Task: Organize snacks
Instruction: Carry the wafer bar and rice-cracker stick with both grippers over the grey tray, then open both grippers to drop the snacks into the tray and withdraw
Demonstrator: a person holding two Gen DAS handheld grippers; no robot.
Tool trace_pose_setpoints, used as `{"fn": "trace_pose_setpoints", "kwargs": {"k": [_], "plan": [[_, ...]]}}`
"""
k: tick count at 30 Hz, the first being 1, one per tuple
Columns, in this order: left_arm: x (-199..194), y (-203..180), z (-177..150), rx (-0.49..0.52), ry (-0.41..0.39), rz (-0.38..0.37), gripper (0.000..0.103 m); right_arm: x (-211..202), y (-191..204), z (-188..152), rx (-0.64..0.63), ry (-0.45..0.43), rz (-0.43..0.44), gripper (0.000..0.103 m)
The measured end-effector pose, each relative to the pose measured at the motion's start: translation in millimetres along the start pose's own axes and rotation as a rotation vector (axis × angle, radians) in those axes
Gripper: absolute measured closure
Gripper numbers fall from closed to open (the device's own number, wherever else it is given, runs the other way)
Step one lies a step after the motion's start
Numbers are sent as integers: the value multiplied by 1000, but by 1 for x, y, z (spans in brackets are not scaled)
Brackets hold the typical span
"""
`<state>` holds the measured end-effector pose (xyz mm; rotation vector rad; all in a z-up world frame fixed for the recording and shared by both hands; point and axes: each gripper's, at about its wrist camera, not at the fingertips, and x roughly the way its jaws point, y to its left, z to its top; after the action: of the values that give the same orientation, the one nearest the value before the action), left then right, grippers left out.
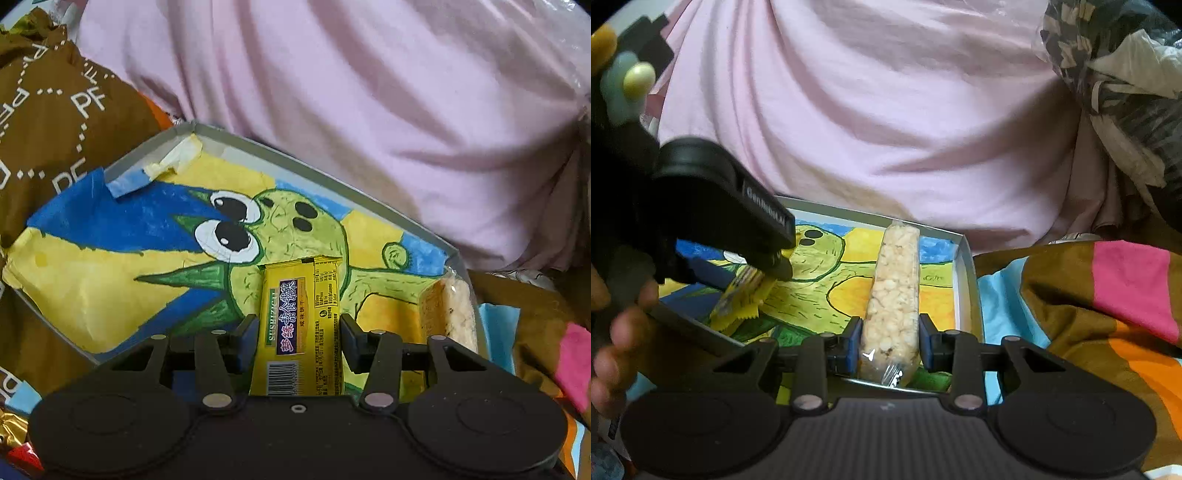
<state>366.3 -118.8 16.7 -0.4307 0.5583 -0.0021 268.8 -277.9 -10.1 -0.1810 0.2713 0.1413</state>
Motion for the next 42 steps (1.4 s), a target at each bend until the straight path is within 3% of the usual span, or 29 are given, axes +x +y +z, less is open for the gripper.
{"fn": "trace_pose_setpoints", "kwargs": {"k": [3,8,17,23,32,42], "plan": [[1,0,-1,-3,6,4,53,1,-3,3,13,5,-2,66],[-7,1,1,-3,-3,3,39,-1,-5,5,29,5,12,54],[-49,6,4,17,-72,14,12,-35,-10,15,66,-60,8,17],[-91,12,1,40,-128,12,2,-76,-19,23,118,-148,-3,1],[-160,25,-13,119,-195,-2,1,-136,-18,26,147,-234,4,0],[-224,53,-45,191,-210,-8,1,-197,-1,13,185,-200,31,0]]}}
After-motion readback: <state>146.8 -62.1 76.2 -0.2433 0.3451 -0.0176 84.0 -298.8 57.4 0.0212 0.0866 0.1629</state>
